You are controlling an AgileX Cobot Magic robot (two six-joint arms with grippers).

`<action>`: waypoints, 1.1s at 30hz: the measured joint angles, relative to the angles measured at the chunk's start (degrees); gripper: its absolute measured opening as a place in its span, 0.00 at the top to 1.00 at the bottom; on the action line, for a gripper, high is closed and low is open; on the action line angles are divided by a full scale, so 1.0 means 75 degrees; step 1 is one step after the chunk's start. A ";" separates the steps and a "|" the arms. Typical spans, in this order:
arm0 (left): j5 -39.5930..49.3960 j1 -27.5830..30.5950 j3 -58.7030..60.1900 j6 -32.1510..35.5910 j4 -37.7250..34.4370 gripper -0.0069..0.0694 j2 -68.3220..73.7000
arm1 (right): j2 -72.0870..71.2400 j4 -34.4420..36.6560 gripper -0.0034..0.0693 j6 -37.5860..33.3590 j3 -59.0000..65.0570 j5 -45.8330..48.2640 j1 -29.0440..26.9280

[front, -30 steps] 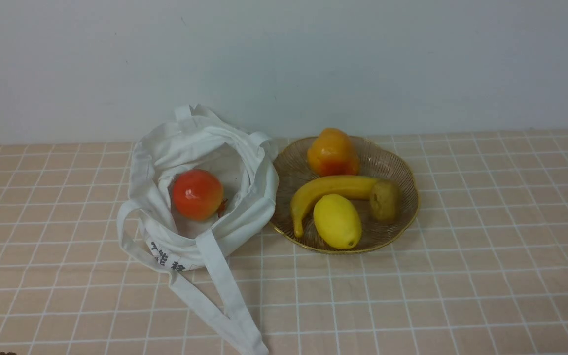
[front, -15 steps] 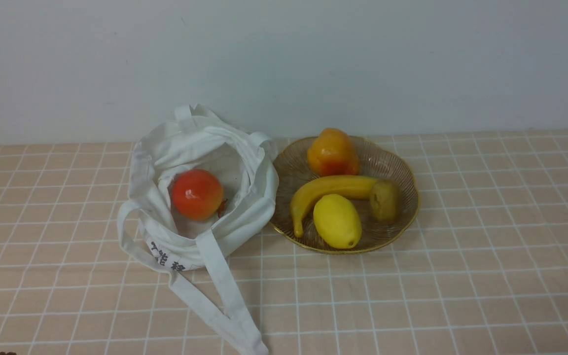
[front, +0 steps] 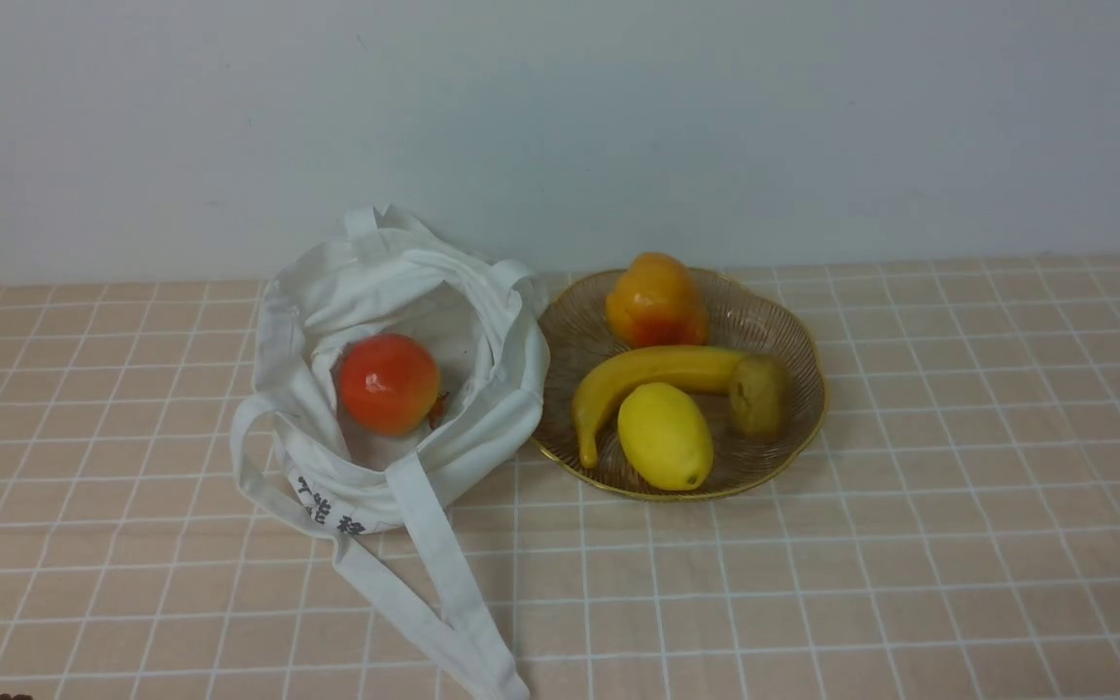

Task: Take the fruit out of the bag on the brown coffee tablecloth and place them on the plate.
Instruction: 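Reach into the bag and grasp the red fruit inside it with the left gripper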

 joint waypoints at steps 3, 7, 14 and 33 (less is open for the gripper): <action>0.0000 0.0000 0.0000 0.0000 0.0000 0.92 0.0000 | 0.0000 0.0000 0.97 0.0000 0.0000 0.0000 0.0000; 0.0000 0.0000 0.0000 -0.0051 -0.0086 0.92 0.0000 | 0.0000 0.0000 0.97 0.0000 0.0000 0.0000 0.0000; 0.0027 0.0000 0.0000 -0.1644 -0.3302 0.92 0.0000 | 0.0000 0.0000 0.97 0.0000 0.0000 0.0000 0.0000; 0.0208 0.0000 -0.2292 0.1331 -0.7809 0.92 0.0621 | 0.0000 0.0000 0.97 0.0000 0.0000 0.0000 0.0000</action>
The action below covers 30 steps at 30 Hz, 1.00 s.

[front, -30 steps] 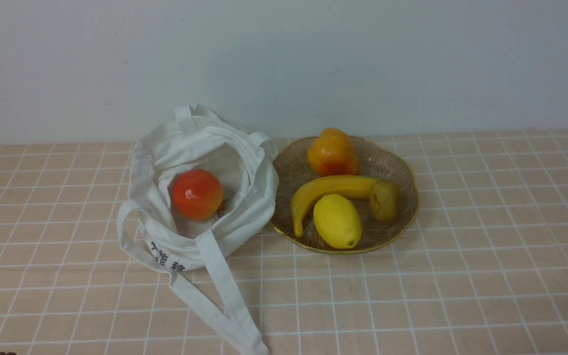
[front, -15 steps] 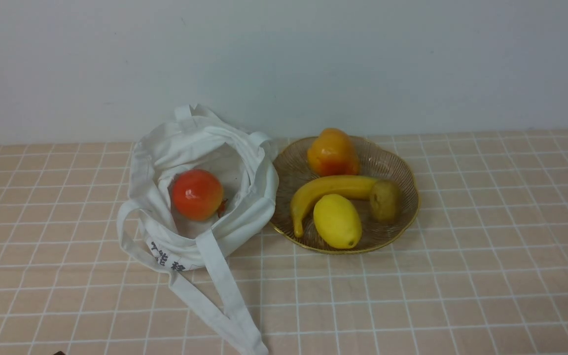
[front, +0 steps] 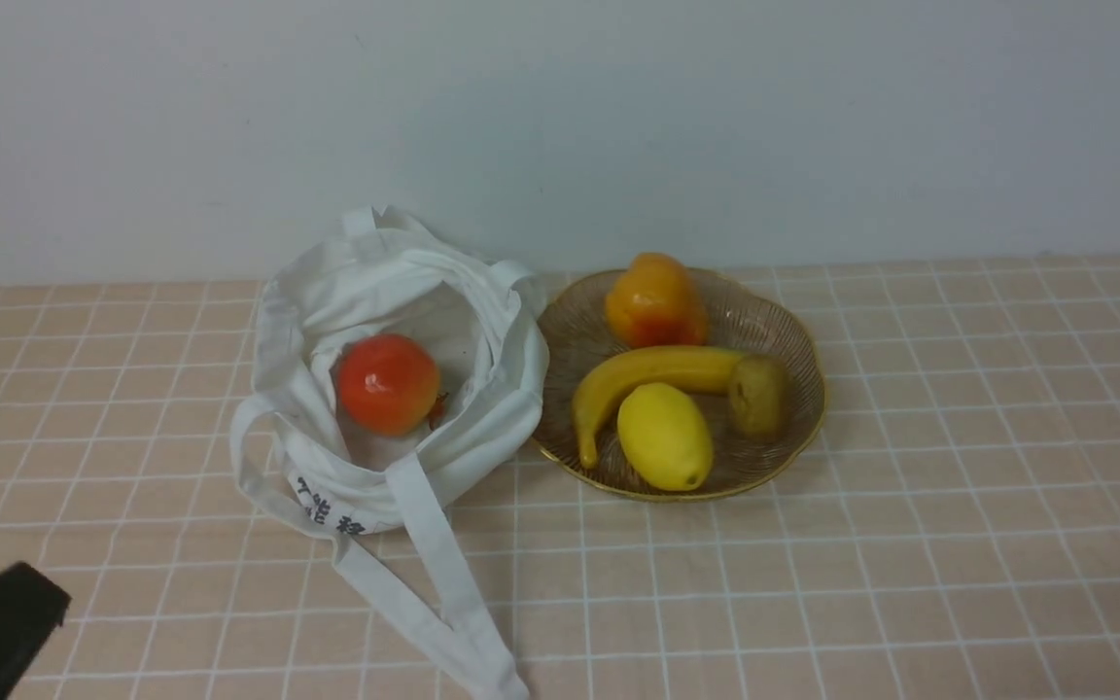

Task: Take the fruit out of the bag on the brown coffee tablecloth and place them on the plate.
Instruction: 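Reach into the bag and grasp the red fruit inside it with the left gripper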

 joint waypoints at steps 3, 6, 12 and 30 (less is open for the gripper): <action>0.0836 0.0000 -0.0790 0.0769 0.0241 0.92 0.1020 | 0.0000 0.0000 0.97 0.0000 0.0000 0.0000 0.0000; 0.2873 0.0000 -0.1760 0.0918 0.1671 0.92 0.3266 | 0.0000 0.0000 0.97 0.0000 0.0000 0.0000 0.0000; 0.4386 0.0000 -0.3006 0.0561 0.3840 0.92 0.6632 | 0.0000 0.0000 0.97 0.0000 0.0000 0.0000 0.0000; 0.4692 -0.0091 -0.8108 -0.0095 0.4630 0.92 1.2681 | 0.0000 0.0000 0.97 0.0000 0.0000 0.0000 0.0000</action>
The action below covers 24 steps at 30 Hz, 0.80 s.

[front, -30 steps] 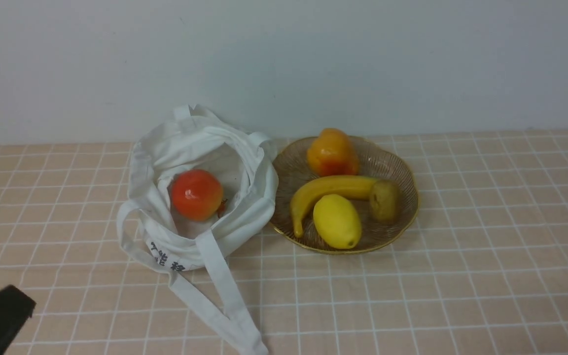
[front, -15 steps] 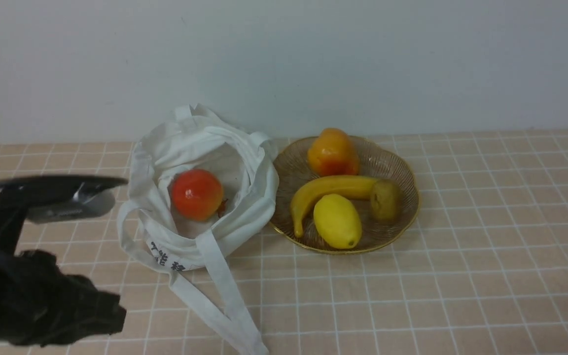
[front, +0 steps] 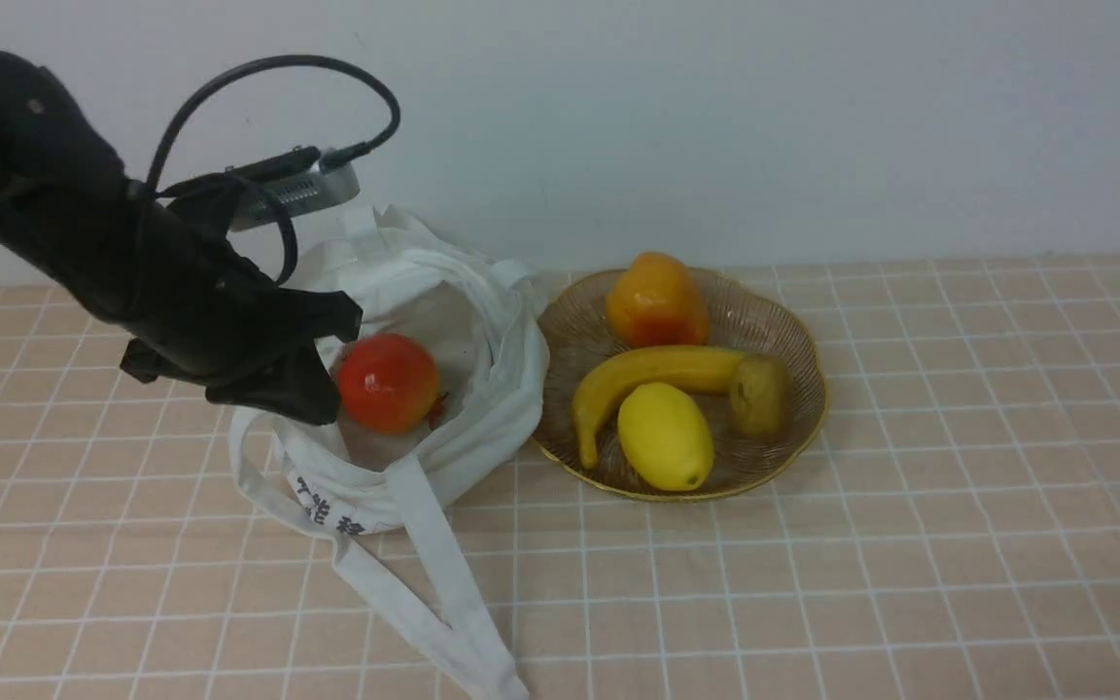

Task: Take the fruit out of the bag on the brown coffee tablecloth and place them on the plate.
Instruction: 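Reach into the bag and grasp the red fruit inside it with the left gripper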

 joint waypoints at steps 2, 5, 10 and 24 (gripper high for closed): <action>0.0016 -0.0254 -0.0501 -0.0524 0.0829 0.92 0.0369 | 0.0000 0.0000 0.97 0.0000 0.0000 0.0000 0.0000; -0.0014 -0.0656 -0.0886 -0.1265 0.1773 0.91 0.0575 | 0.0000 0.0000 0.97 0.0000 0.0000 0.0000 0.0000; -0.0688 -0.1301 -0.1035 -0.1819 0.2743 0.85 0.0677 | 0.0000 0.0000 0.97 0.0000 0.0000 0.0000 0.0000; -0.2193 -0.1571 -0.1042 -0.1901 0.3655 0.14 0.1569 | 0.0000 0.0000 0.97 0.0000 0.0000 0.0000 0.0000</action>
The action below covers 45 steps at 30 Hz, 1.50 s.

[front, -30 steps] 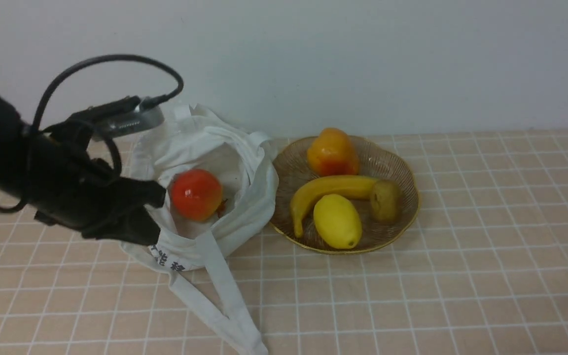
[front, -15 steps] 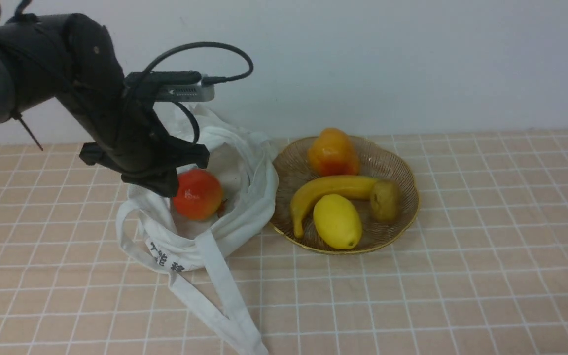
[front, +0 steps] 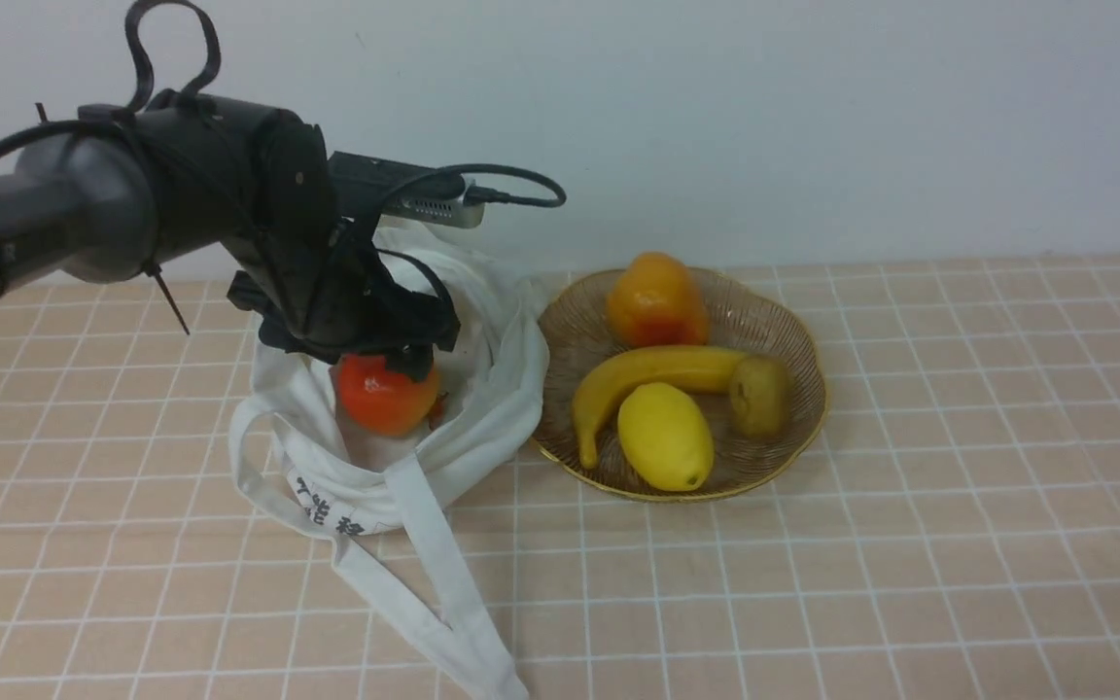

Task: Take the fruit out of the bag on the brown coffee tablecloth and place them on the plate.
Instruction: 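Reach into the bag and grasp the red fruit inside it with the left gripper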

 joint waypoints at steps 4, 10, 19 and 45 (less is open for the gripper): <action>-0.0258 0.0000 -0.0006 0.0031 0.0140 0.06 0.0292 | 0.0000 0.0000 0.97 0.0000 0.0000 0.0000 0.0000; -0.0266 0.0000 -0.0006 0.0058 0.0279 0.07 0.0685 | 0.0000 0.0000 0.97 0.0000 0.0000 0.0000 0.0000; -0.0014 0.0000 -0.0065 -0.0102 0.0271 0.80 0.0758 | 0.0000 0.0000 0.97 0.0000 0.0000 0.0000 0.0000; -0.1082 0.0000 -0.0080 -0.1133 0.0478 0.25 0.0362 | 0.0000 0.0000 0.97 0.0000 0.0000 0.0000 0.0000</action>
